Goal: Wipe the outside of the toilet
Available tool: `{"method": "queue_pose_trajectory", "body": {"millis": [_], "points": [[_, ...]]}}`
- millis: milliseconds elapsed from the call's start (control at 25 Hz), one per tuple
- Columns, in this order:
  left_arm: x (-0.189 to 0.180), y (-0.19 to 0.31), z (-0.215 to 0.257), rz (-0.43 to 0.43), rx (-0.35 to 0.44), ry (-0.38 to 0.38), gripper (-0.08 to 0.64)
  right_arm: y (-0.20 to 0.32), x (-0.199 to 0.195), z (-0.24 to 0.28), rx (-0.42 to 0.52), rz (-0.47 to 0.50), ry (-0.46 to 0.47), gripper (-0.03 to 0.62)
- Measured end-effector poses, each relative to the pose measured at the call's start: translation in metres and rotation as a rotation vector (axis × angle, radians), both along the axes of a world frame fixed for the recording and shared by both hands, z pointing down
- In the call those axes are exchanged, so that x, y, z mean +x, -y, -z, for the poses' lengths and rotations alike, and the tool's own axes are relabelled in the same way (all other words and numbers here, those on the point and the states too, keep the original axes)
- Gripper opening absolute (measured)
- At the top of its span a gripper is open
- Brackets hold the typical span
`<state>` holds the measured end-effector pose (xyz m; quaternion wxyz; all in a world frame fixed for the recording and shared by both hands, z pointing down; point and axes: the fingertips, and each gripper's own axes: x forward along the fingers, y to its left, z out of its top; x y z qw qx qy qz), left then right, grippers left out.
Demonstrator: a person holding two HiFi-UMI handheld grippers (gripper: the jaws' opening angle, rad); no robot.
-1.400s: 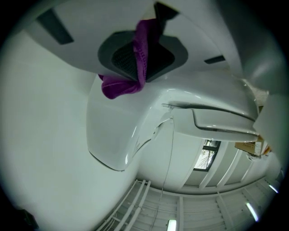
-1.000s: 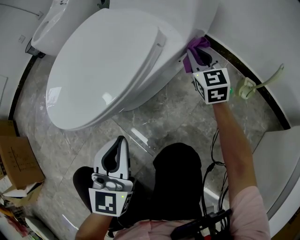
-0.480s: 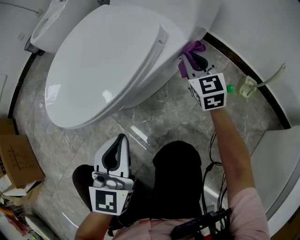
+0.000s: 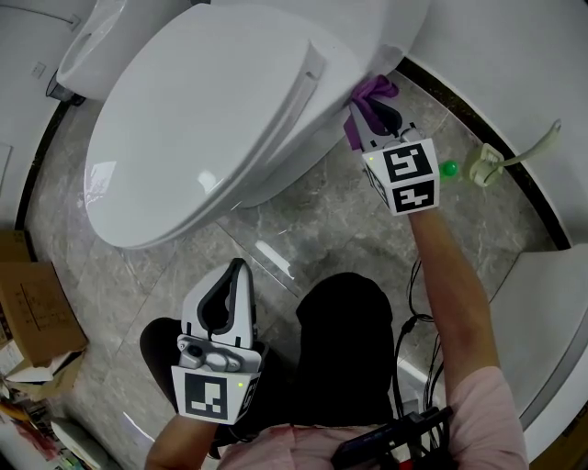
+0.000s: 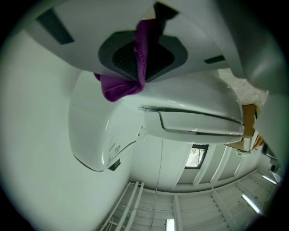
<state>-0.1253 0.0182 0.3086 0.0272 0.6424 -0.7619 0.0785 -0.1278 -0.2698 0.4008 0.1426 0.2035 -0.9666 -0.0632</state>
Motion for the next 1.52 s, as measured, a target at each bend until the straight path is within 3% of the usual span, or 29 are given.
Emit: {"method": "queue_pose_trajectory", "body": {"millis": [560, 1040, 1520], "points": [[0.006, -0.02, 0.017, 0.078, -0.078, -0.06, 0.008, 0.004, 0.0, 0.0, -0.085, -0.014, 0.012, 0.057], [0.003, -0.061, -0.006, 0.089, -0.02, -0.021, 0.008, -0.002, -0.001, 0.002, -0.078, -0.067, 0.028, 0.055], [0.002, -0.083, 0.001, 0.079, 0.045, -0.011, 0.008, -0.042, -0.01, 0.005, -0.084, -0.013, 0.028, 0.055]]}}
